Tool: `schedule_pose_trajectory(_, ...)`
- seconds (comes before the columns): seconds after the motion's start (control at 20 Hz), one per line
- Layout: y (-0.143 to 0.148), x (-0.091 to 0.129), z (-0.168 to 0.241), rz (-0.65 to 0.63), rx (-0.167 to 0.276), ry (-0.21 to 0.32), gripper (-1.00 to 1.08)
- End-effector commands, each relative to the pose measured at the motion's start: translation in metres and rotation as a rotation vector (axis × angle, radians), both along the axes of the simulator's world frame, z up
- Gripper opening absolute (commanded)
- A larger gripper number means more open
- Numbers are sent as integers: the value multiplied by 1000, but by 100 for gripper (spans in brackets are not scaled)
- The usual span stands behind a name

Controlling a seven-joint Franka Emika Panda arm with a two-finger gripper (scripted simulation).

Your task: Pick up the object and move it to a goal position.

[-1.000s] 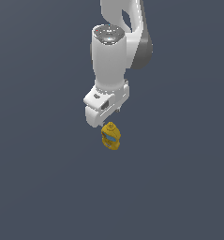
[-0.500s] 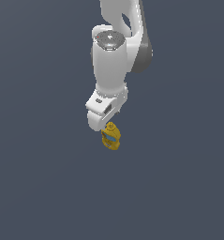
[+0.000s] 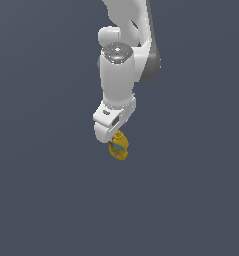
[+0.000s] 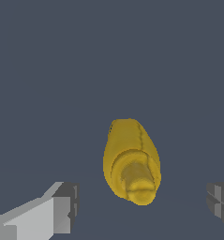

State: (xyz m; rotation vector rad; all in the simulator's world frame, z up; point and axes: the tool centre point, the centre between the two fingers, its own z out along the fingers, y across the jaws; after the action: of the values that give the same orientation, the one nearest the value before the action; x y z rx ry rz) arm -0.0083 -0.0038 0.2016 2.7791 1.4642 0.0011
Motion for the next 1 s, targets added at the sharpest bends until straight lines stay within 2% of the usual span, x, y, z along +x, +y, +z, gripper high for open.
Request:
schedule_pose_trajectory(0.0,0,-1,-13,1,0,1,100)
schedule_pose_trajectory(0.4,0,0,-31,3,0,1,100)
schedule_pose_trajectory(0.45,0,0,-31,3,0,1,-100)
schedule_pose_trajectory(0.95,0,1,-31,3,0,1,-100)
